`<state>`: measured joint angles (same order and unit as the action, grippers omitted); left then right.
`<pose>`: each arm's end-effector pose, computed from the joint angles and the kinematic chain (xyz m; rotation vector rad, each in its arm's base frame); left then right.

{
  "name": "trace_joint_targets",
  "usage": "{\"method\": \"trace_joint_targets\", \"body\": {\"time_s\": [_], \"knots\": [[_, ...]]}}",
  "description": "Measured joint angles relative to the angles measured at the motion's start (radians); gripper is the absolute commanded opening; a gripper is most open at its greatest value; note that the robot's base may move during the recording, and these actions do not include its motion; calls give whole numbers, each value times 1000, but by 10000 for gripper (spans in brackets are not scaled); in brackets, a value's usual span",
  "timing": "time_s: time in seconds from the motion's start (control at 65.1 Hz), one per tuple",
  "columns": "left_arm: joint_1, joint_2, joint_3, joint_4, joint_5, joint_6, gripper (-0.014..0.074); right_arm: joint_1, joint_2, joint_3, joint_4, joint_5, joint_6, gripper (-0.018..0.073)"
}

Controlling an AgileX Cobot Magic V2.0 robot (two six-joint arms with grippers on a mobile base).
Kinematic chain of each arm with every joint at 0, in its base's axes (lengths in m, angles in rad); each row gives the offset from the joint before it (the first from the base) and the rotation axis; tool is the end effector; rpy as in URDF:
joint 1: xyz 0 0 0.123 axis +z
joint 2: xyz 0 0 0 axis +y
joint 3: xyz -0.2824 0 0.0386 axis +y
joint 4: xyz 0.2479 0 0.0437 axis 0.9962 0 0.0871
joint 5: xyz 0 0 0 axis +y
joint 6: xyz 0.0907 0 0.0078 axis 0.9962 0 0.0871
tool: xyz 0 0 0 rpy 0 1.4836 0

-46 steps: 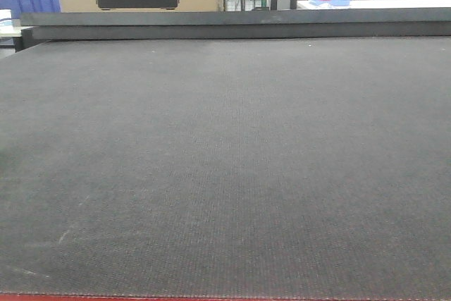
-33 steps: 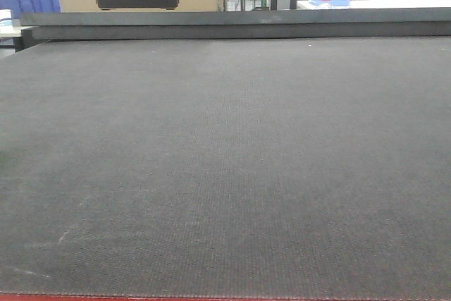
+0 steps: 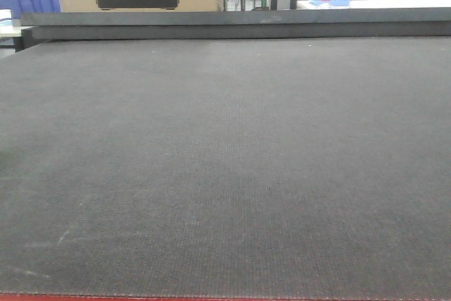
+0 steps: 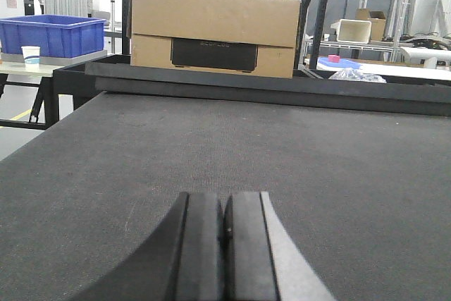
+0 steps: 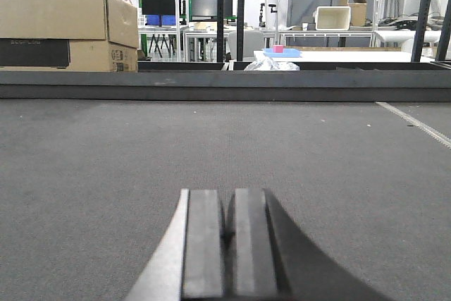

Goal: Grab block from conveyor and place in blue bin

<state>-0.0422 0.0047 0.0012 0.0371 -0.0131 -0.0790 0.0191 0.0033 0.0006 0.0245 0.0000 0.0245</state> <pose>0.0565 -0.0024 0.2136 0.0006 1.4768 -0.0686 0.0565 0.0011 0.2127 0.0222 1.4876 0.0551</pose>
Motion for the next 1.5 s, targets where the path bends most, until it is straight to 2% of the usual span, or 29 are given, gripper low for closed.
{"method": "trace_joint_targets", "body": {"time_s": [0.138, 0.246, 0.368, 0.553, 0.691, 0.814, 1.013, 1.305, 1.351, 1.397, 1.505], "knots": [[0, 0, -10, 0, 32, 0, -111, 0, 0, 0, 0, -25, 0, -162], [0, -1, -116, 0, 196, 0, -111, 0, 0, -48, 0, 35, 0, -162], [0, 32, -300, 2, 375, 0, -111, 0, -2, -188, 0, 144, 0, -162], [0, 250, -572, 3, 634, 0, -111, 0, 99, -406, 11, 393, 0, -162], [0, 469, -739, -11, 804, 0, -111, 0, 288, -557, 30, 626, 0, -162], [0, 665, -843, -37, 910, 0, -111, 0, 482, -674, 37, 793, 0, -162], [0, 915, -911, -47, 959, 0, -111, 0, 784, -814, 39, 998, 0, -162], [0, 1122, -913, -49, 959, 0, -111, 2, 1093, -881, 47, 1000, 0, -151], [0, 1143, -913, -54, 957, 0, -111, 2, 1153, -906, 47, 1000, 2, -122], [0, 1160, -913, -60, 957, 0, -111, 2, 1195, -928, 47, 1004, 15, -48], [0, 1188, -913, -77, 948, 0, -111, 2, 1311, -1005, 47, 1008, 67, 172]]}}
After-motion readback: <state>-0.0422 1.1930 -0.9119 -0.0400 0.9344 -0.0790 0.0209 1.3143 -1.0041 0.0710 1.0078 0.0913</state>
